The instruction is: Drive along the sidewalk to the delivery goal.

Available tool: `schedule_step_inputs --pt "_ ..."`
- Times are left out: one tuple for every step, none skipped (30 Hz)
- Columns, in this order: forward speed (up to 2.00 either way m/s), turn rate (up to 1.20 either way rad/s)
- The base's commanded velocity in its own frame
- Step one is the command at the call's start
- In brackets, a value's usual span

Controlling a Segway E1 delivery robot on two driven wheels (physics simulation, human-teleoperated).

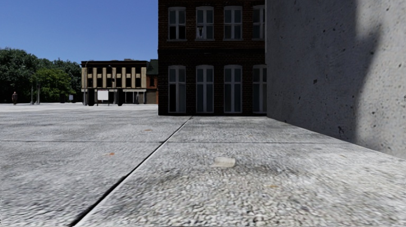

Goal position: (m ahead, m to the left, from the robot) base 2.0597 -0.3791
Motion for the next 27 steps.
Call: schedule_step_inputs --pt "1.95 -0.15" --pt "1.95 -0.19" --pt "1.95 -0.19" --pt "1.95 -0.24" --pt "1.95 -0.26" --pt "1.95 -0.26" --pt "1.95 -0.26" --pt "1.95 -0.26" --pt "1.95 -0.26" --pt "1.95 -0.26" --pt "1.95 -0.26" --pt "1.95 -0.26" --pt "1.95 -0.26" --pt "1.95 -0.26" --pt "1.95 -0.26" --pt "1.95 -0.26" --pt "1.95 -0.26" --pt "1.95 -0.26" --pt "1.95 -0.26" --pt "1.86 -0.26" --pt "1.71 -0.26" --pt "1.71 -0.26" --pt "1.50 -0.26" --pt "1.36 -0.26" --pt "1.21 -0.26" --pt "1.10 -0.24" --pt "1.02 -0.19"
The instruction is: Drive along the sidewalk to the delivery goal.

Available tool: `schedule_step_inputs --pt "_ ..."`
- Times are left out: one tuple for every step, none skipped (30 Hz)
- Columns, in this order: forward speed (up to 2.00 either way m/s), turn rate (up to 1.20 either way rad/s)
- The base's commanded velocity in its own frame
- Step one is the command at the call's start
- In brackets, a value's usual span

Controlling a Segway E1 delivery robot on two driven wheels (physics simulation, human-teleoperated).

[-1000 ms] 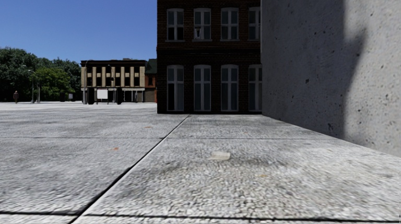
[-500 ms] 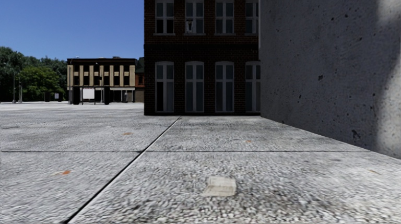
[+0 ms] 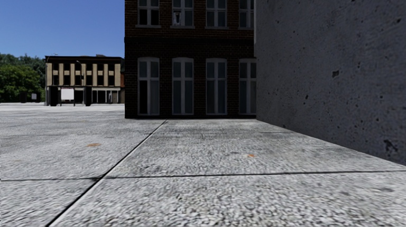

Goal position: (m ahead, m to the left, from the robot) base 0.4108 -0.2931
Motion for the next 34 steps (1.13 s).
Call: schedule_step_inputs --pt "0.90 -0.10" --pt "0.65 0.00" --pt "0.27 0.00" --pt "0.27 0.00" --pt "0.00 0.00" --pt "0.00 0.00" --pt "0.00 0.00" --pt "0.00 0.00" --pt "0.00 0.00" --pt "0.00 0.00" --pt "0.00 0.00" --pt "0.00 0.00" --pt "0.00 0.00" --pt "0.00 0.00" --pt "0.00 0.00" --pt "0.00 0.00" --pt "0.00 0.00" --pt "0.00 0.00" --pt "0.00 0.00" --pt "0.00 0.00" --pt "0.00 0.00" --pt "0.00 0.00" --pt "0.00 0.00" --pt "0.00 0.00" --pt "0.00 0.00" --pt "0.00 0.00" --pt "0.00 0.00" --pt "0.00 0.00" --pt "0.00 0.00" --pt "0.00 0.00" --pt "0.00 0.00" --pt "0.00 0.00" --pt "0.00 0.00" --pt "0.00 0.00"
